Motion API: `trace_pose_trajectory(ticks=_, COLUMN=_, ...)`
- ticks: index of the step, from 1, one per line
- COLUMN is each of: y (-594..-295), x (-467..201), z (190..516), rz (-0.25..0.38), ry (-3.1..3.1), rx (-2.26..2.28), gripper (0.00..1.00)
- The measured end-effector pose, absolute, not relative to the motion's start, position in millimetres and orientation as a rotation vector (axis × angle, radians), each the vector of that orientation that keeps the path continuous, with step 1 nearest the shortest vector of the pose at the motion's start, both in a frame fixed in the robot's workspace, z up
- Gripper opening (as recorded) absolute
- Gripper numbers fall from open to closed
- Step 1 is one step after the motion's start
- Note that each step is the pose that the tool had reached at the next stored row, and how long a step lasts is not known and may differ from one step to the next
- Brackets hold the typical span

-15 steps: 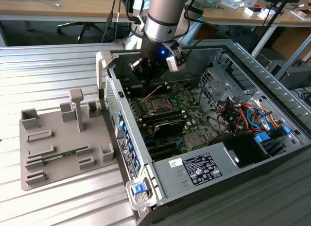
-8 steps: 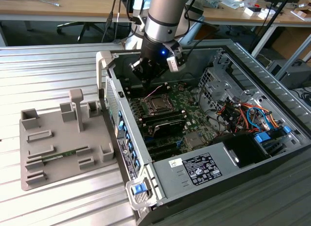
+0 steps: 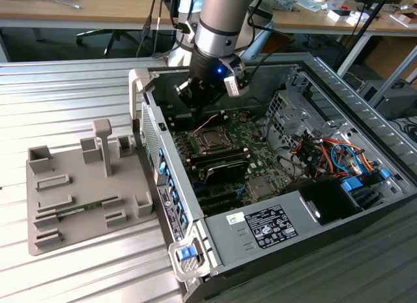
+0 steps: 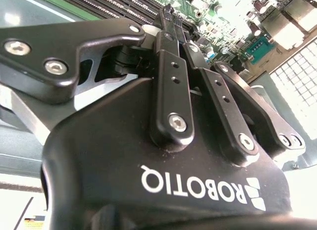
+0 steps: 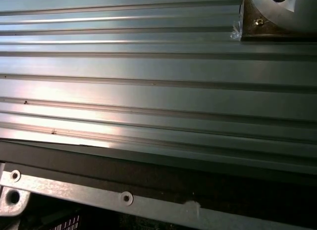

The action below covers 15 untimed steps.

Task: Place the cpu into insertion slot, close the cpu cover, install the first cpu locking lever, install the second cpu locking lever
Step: 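Install the first cpu locking lever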

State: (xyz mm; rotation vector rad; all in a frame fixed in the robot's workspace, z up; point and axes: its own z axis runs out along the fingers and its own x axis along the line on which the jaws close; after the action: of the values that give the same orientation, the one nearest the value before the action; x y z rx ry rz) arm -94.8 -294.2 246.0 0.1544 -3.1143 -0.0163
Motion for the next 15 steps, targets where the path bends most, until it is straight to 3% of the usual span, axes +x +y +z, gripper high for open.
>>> trace_pose_trajectory(ticks=15, y=-294.2, x=-92.2, z=244.6, rz=-0.016, ry=-3.114, rx=0.154, gripper=0.1)
